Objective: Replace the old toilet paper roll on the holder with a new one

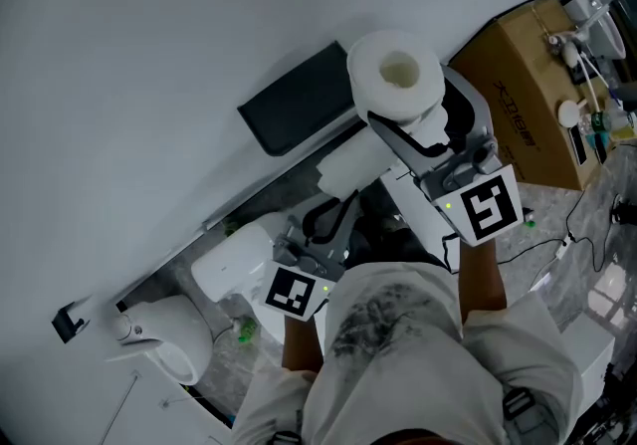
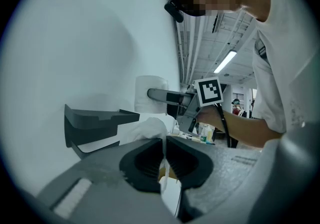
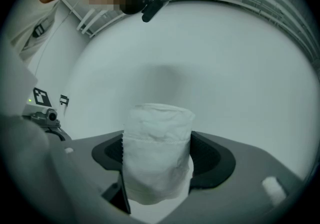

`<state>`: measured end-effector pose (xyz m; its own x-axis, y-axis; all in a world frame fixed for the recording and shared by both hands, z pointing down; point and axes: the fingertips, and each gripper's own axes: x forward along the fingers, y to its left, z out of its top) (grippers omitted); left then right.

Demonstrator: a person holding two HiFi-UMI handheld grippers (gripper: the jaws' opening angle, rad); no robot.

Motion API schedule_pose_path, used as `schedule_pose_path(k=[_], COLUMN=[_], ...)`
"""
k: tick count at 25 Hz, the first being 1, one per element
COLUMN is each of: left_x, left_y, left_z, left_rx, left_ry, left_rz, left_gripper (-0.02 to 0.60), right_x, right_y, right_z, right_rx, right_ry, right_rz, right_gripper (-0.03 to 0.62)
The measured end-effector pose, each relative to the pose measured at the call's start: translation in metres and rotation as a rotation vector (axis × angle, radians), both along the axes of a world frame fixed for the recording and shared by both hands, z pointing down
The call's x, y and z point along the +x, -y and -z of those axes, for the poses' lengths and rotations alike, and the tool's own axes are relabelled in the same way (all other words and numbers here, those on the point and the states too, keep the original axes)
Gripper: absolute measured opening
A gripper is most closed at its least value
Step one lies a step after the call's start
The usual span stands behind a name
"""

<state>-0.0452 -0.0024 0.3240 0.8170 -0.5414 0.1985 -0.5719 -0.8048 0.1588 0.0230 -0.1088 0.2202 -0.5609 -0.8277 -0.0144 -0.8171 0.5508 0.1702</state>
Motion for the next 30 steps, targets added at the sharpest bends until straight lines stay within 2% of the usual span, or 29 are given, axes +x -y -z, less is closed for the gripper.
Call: schedule_pose_path(k=[8, 16, 30], left_x=[0.021, 0.035, 0.037], left_y=[-0.002, -0.007, -0.003], left_z=[-0.008, -0.023, -0.051], left_rx=[-0.013, -0.025, -0.043], left_ry=[-0.003, -0.002, 0.015], left_rz=[0.017, 0.054, 0.102], left_gripper=[0.018, 0.018, 0.018], right_x=[0.032, 0.055, 0.057], right_y=[-0.009, -0.013, -0.003], right_z=[-0.01, -0.036, -0.084], right_rx=[-0.009, -0.063, -0.107], right_ry=[0.005, -0.023, -0.098], right_rz=[-0.028, -0.031, 0.0], right_gripper=[0.36, 0.36, 0.359])
